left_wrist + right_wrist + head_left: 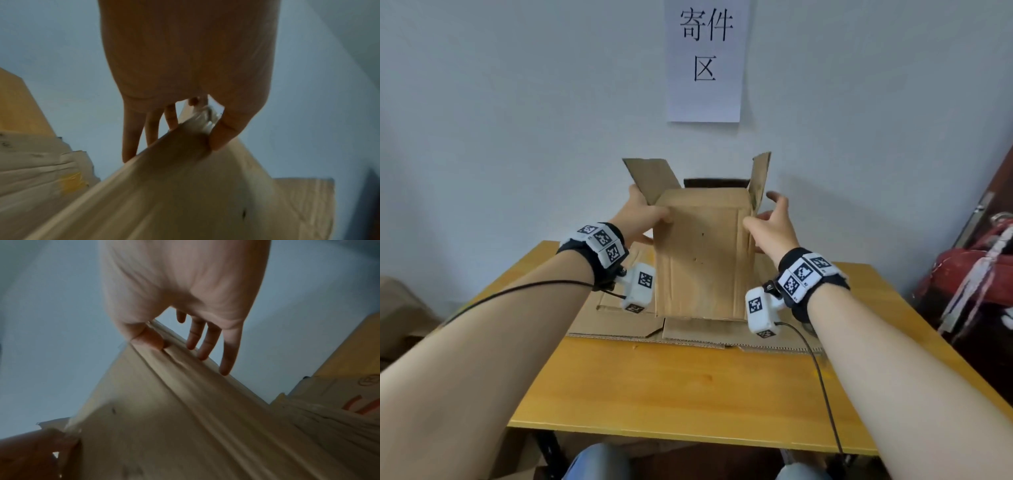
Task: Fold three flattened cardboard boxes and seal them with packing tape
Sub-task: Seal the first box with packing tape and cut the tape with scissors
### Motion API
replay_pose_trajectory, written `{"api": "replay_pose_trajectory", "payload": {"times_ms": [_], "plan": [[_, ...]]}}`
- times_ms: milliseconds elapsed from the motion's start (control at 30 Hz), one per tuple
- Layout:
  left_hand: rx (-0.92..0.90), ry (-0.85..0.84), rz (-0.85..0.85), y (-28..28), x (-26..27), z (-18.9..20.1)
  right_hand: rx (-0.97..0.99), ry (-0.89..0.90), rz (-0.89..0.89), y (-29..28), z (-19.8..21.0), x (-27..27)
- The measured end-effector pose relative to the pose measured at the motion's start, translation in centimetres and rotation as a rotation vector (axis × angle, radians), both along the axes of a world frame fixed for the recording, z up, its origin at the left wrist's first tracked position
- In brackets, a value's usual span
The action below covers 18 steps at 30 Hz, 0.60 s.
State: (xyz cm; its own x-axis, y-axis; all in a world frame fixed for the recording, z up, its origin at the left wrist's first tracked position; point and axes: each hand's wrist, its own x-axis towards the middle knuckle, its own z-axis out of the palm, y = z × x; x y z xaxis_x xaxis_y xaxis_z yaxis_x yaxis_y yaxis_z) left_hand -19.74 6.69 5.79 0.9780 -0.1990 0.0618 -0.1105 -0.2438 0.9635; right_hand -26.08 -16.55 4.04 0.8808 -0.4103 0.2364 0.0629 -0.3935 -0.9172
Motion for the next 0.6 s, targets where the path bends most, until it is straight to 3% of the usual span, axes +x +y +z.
{"api": "replay_pose_trajectory", "payload": {"times_ms": [133,300,500,600], "plan": [[0.062,0.037,-0.002,-1.2,-0.3,0.6,-0.021,-0.02,-0.057,-0.1,0.6,0.3],[0.075,0.117,0.045,-2.2,-0.8,-0.1,-0.049,0.156,-0.166,-0.3,1.0,-0.2],[0.069,0.098,0.176,-0.4,-0.3,0.2,0.27,0.133,-0.138,0.2,1.8,-1.0],[0.133,-0.087,0.413,0.7,0.5,0.9,0.378,0.107,-0.081,1.1,2.0,-1.1]]}}
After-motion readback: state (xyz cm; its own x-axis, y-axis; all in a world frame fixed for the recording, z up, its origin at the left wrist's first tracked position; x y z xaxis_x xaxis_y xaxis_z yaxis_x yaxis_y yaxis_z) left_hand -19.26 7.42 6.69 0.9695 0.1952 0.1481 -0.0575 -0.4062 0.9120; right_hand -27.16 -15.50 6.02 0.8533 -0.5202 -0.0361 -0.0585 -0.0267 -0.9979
